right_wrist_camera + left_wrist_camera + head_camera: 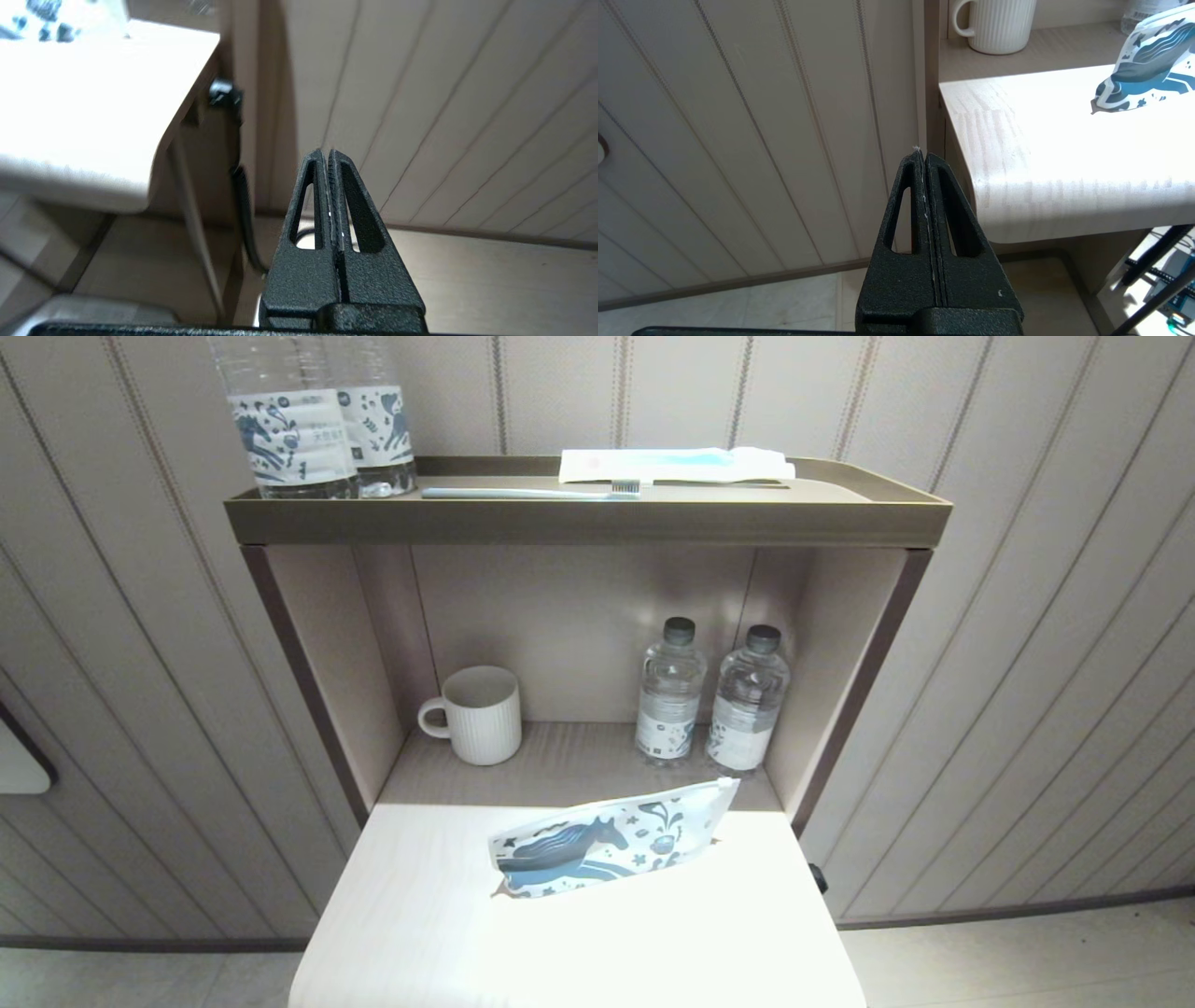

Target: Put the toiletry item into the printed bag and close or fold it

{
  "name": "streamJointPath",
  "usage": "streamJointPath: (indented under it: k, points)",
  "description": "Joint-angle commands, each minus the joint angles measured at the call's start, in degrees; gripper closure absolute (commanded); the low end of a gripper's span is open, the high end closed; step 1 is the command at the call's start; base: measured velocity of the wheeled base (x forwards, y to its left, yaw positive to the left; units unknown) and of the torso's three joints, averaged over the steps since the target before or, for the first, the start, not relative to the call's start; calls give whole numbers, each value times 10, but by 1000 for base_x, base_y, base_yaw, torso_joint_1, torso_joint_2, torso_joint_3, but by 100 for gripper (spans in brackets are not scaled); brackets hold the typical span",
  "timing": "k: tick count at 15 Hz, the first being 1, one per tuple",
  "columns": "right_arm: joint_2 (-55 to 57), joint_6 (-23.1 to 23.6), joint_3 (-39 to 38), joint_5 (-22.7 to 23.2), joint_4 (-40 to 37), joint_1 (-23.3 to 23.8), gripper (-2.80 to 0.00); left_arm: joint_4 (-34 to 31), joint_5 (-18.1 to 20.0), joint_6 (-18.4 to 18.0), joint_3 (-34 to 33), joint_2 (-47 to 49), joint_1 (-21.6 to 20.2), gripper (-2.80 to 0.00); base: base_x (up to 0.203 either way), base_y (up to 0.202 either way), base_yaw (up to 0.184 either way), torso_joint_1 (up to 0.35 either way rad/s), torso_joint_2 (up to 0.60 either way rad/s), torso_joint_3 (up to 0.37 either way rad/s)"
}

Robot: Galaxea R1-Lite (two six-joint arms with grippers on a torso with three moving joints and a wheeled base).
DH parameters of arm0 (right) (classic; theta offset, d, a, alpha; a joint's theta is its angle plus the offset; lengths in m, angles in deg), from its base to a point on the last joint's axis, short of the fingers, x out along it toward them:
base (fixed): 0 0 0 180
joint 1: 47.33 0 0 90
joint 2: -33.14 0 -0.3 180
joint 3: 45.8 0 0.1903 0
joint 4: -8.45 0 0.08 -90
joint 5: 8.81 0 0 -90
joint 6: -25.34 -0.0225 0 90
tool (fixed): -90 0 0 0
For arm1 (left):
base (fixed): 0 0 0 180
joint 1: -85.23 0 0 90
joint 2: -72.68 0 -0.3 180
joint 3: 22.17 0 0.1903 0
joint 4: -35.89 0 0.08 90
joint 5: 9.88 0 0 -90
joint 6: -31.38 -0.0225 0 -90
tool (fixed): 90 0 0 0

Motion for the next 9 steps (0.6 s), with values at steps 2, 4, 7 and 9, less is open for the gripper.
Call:
streamJointPath:
  k: [2, 4, 7, 9]
  points:
    - [-38, -26, 0, -5, 0, 10, 0, 21, -53, 3, -32, 1, 0, 0, 0, 0, 0, 0, 0, 0]
    - [-38, -26, 0, -5, 0, 10, 0, 22, -55, 7, -30, 2, 0, 0, 0, 0, 0, 0, 0, 0]
    - [-38, -30, 0, -7, 0, 10, 0, 23, -58, 17, -32, 1, 0, 0, 0, 0, 0, 0, 0, 0]
    - [-38, -30, 0, -7, 0, 10, 0, 23, -58, 17, -32, 1, 0, 0, 0, 0, 0, 0, 0, 0]
